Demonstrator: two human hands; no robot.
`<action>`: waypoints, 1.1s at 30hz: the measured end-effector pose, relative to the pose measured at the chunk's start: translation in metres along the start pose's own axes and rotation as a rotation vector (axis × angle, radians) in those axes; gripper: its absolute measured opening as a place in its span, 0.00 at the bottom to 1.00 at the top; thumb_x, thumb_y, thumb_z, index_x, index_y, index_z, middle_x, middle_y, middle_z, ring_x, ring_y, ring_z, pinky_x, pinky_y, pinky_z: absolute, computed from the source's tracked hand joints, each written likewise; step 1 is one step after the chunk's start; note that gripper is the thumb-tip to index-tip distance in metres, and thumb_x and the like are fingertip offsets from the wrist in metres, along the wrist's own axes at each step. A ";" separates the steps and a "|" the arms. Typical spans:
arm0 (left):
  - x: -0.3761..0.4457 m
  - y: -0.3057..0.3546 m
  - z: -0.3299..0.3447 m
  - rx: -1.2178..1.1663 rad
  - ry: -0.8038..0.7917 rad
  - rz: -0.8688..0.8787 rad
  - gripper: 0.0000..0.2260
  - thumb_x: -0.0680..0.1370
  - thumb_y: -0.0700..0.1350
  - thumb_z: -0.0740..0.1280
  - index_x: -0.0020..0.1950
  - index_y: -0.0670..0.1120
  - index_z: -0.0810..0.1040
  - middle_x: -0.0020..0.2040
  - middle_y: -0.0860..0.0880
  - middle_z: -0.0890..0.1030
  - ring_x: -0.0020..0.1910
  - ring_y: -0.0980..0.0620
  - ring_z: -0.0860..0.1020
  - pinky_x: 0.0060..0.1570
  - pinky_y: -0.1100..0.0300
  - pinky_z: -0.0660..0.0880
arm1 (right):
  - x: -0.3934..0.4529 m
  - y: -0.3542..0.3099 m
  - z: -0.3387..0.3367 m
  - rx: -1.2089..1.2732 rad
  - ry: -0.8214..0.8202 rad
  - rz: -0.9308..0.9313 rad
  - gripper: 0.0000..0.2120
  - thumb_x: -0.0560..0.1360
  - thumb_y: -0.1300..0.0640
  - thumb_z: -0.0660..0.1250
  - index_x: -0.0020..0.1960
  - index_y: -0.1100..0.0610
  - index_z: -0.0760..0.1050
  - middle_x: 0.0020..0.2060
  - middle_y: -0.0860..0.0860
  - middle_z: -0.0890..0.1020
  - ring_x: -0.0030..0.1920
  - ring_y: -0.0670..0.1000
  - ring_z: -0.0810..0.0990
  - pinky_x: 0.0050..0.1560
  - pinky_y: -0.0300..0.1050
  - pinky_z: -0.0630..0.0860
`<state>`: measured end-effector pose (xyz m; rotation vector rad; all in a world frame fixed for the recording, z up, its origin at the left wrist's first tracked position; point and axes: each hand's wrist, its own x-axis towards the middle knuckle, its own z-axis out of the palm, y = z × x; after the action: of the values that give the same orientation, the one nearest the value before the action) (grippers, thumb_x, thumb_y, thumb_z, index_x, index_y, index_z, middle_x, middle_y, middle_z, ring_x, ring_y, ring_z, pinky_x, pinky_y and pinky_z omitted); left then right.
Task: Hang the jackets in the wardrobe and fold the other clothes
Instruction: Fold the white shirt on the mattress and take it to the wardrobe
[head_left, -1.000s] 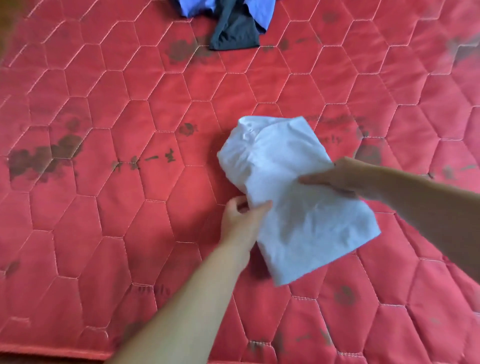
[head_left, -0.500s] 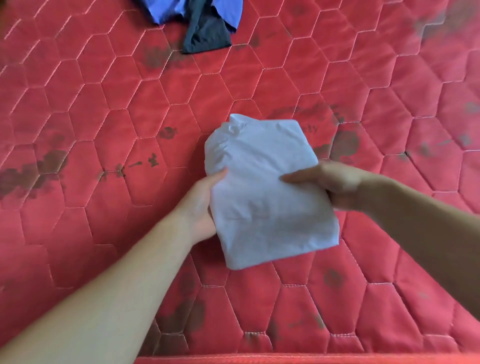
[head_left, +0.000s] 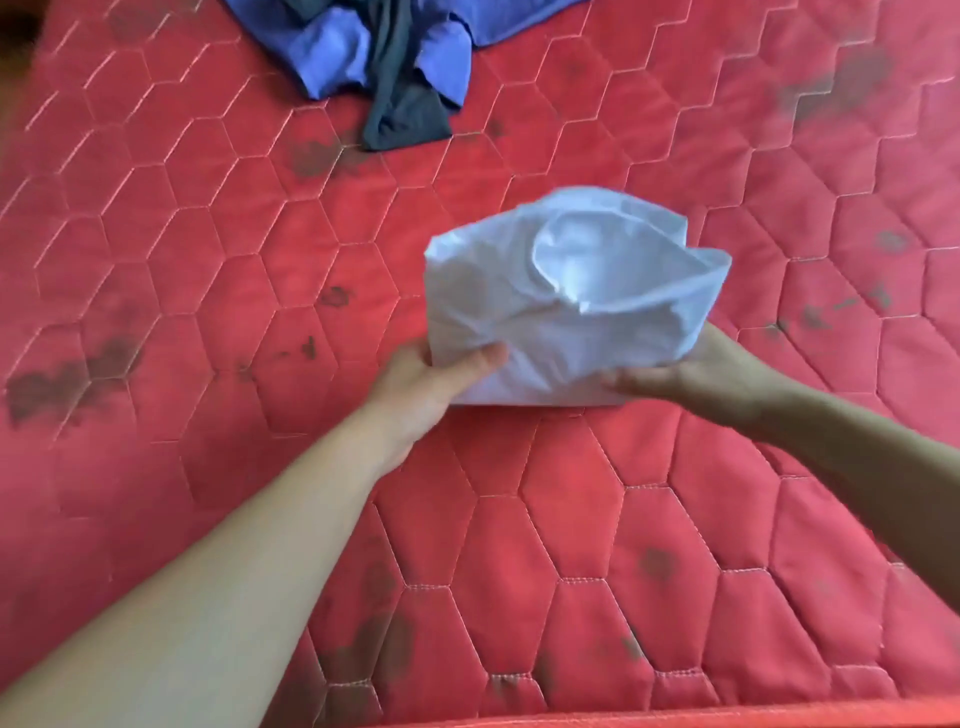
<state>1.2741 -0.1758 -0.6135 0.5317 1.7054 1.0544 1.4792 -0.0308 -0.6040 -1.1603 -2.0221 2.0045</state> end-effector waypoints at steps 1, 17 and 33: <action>-0.009 -0.019 0.004 0.056 -0.025 -0.045 0.18 0.64 0.57 0.79 0.50 0.53 0.82 0.48 0.59 0.85 0.50 0.63 0.81 0.52 0.64 0.75 | -0.012 0.014 0.006 -0.008 -0.056 0.015 0.23 0.68 0.63 0.77 0.59 0.50 0.76 0.52 0.41 0.84 0.53 0.40 0.81 0.53 0.37 0.78; -0.028 -0.063 0.016 0.277 0.094 -0.129 0.20 0.74 0.58 0.71 0.28 0.47 0.73 0.26 0.57 0.68 0.26 0.57 0.64 0.27 0.62 0.61 | -0.033 0.051 0.030 0.026 0.255 0.223 0.15 0.74 0.51 0.71 0.39 0.64 0.80 0.31 0.48 0.81 0.31 0.43 0.77 0.31 0.36 0.72; 0.016 -0.054 0.067 1.167 0.127 0.406 0.31 0.75 0.65 0.46 0.78 0.58 0.58 0.79 0.53 0.55 0.79 0.48 0.51 0.73 0.42 0.43 | 0.045 0.029 0.024 -0.621 0.614 0.120 0.12 0.75 0.46 0.64 0.40 0.53 0.72 0.38 0.50 0.76 0.40 0.55 0.74 0.38 0.44 0.69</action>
<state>1.3364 -0.1645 -0.6740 1.6105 2.2854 0.2246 1.4475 -0.0308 -0.6536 -1.7499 -2.2757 0.8450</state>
